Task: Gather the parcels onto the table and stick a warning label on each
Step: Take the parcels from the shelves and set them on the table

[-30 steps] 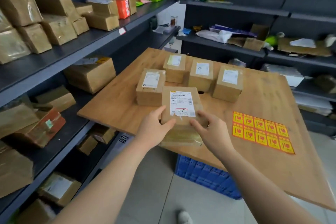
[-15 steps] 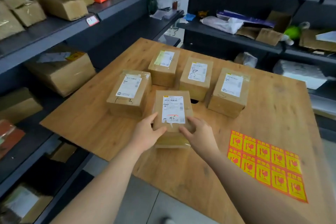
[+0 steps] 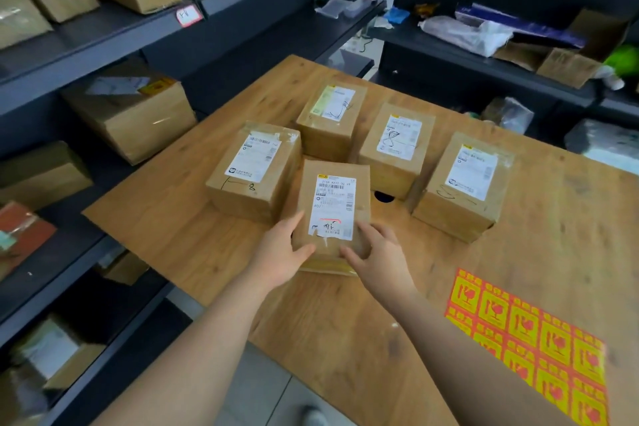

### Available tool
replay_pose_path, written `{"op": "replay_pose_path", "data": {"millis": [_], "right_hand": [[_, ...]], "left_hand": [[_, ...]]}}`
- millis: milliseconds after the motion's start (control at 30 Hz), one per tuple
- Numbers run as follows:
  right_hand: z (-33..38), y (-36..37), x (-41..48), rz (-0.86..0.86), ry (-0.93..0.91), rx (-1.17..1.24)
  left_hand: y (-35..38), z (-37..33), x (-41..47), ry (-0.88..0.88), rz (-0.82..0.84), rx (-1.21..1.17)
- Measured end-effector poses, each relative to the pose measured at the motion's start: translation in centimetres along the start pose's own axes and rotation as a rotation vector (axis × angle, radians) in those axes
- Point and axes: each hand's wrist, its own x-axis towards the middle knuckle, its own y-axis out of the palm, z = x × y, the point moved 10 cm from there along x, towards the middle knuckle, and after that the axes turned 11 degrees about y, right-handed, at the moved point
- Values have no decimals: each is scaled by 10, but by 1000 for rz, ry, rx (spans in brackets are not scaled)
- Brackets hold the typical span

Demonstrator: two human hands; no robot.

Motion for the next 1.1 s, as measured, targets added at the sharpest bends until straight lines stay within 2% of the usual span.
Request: {"op": "replay_pose_path", "data": {"millis": [100,233,433,500,800,1100], "right_hand": [[5,0,0,13,-26,-124],[27,-12,-5,-62,-135,-267],[101,-17,-38,-176,-482,-339],[130,-4,-53,-157,-593,-360],[251,79,-162,4,-962,-290],[351,179,-350,241,-1248,-195]], "left_hand": [[-2,-3,-1,18,20,83],[-19,-22,-11,97,-16,229],[-79,-43,-62,145,-177,492],[-102,-44,-86,128,-231,565],[-200,1,-234,-148,-456,704],[-272,58,-455,-486,-667,728]]}}
